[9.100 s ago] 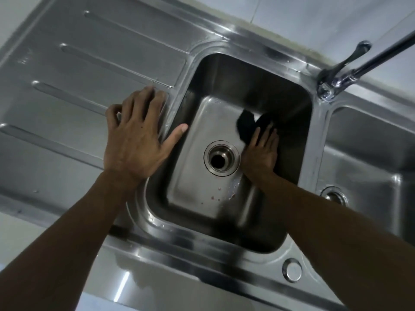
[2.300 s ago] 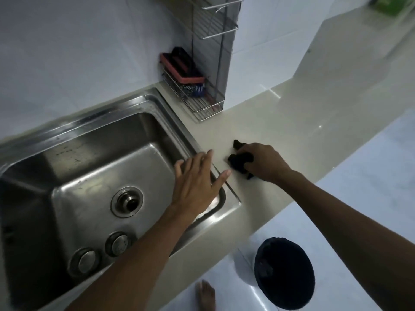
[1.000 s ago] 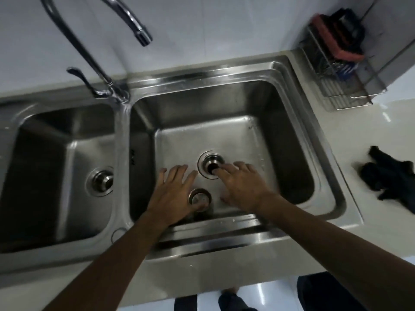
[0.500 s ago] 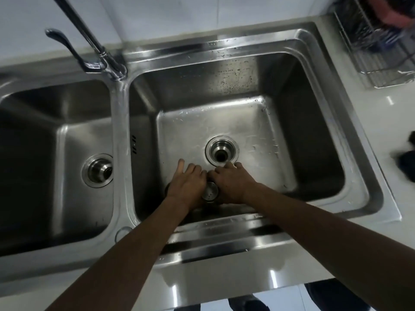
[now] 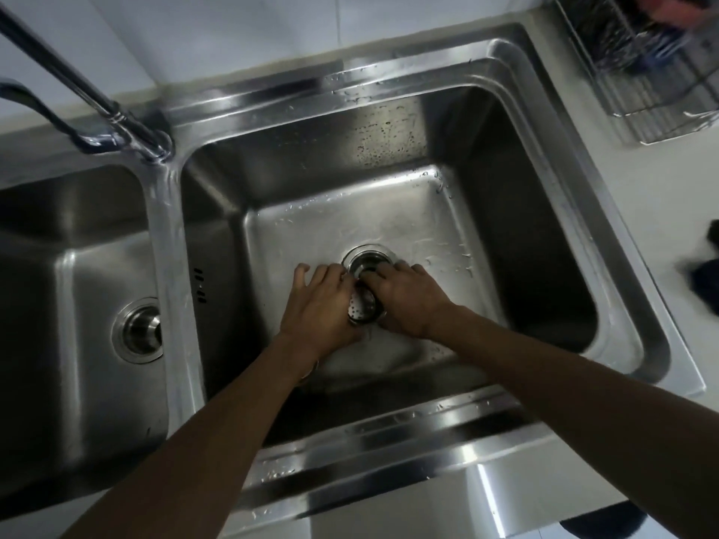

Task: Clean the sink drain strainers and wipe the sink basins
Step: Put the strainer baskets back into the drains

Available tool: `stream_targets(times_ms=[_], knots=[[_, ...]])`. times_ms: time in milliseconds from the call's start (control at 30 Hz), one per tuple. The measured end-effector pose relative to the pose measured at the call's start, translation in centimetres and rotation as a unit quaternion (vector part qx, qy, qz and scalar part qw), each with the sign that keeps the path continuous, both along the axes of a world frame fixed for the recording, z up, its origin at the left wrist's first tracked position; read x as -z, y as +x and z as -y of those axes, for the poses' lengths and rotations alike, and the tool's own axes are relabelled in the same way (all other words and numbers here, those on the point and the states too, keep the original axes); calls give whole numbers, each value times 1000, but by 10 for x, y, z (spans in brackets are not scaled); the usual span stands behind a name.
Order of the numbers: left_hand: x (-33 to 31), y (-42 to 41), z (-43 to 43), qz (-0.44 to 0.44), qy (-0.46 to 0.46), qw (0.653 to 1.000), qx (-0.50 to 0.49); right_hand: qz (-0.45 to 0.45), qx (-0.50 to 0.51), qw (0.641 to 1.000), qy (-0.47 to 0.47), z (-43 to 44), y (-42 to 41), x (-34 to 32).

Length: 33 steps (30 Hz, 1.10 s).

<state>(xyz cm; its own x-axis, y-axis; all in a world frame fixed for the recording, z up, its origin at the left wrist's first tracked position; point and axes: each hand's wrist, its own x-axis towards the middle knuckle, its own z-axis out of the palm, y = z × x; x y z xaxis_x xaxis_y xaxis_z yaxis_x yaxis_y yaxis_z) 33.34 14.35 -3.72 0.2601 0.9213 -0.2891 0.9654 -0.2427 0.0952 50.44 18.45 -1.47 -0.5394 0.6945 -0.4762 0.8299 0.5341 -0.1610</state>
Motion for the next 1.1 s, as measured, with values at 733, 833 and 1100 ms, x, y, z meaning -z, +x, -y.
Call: stream_targets(times_ms=[733,833,1100], knots=[[34,8,-47,29,-41,998,-49,6,32,999,-13,-53,10,32],[27,3,-44,25,-57,997,-43,11,29,999,-14,-53,7,30],[-29,-63,7,-32,-100,993,-49,-24,-85,996,-1,-19,-39,18]])
